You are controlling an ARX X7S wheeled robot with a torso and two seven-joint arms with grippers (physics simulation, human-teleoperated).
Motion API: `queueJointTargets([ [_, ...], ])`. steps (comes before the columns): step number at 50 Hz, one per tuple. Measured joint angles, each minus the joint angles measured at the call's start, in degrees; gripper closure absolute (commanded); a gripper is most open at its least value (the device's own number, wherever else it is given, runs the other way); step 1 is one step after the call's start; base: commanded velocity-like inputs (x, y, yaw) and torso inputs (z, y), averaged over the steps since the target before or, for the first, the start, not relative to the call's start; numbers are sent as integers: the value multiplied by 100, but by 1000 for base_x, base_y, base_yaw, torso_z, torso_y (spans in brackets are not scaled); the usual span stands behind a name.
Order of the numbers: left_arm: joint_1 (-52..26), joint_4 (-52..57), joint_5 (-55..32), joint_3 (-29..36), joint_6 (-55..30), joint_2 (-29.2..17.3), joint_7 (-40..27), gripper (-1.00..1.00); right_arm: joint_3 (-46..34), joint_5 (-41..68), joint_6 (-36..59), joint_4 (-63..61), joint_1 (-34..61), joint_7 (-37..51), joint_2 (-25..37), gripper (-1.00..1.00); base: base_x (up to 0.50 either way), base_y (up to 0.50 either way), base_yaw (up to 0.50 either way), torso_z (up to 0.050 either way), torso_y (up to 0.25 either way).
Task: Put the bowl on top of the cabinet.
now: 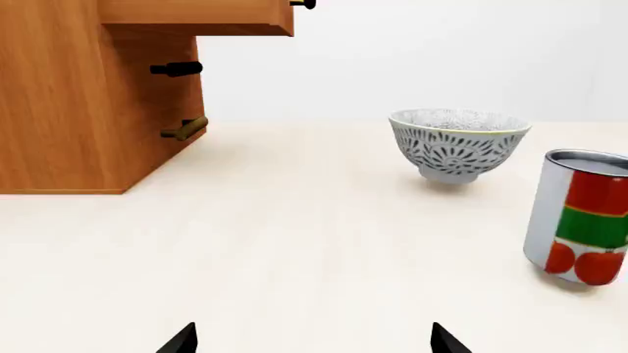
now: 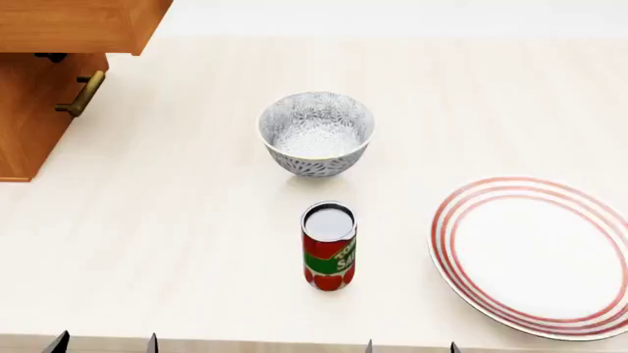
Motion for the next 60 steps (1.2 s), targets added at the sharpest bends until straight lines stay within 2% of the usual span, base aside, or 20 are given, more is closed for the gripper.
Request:
queueJointTargets([
  [26,70,104,-162,576,-156,-398,2,-100,-381,86,-83,-97,3,525,307,-100,0,0,0,0,0],
  [36,259,1298,-143,705,-779,-556,-121,-100,-477,179,308,-1032,-55,740,441,-100,0,0,0,0,0],
  [50,503,3386,-303,701,-1790,-744,-248,-100,-709,136,1361,-2955,-14,951,625,-100,0,0,0,0,0],
  [60,560,4461,-454,666,-2352,-852,-336,-100,-819,179,2017,-4014,112,1051,717,-100,0,0,0,0,0],
])
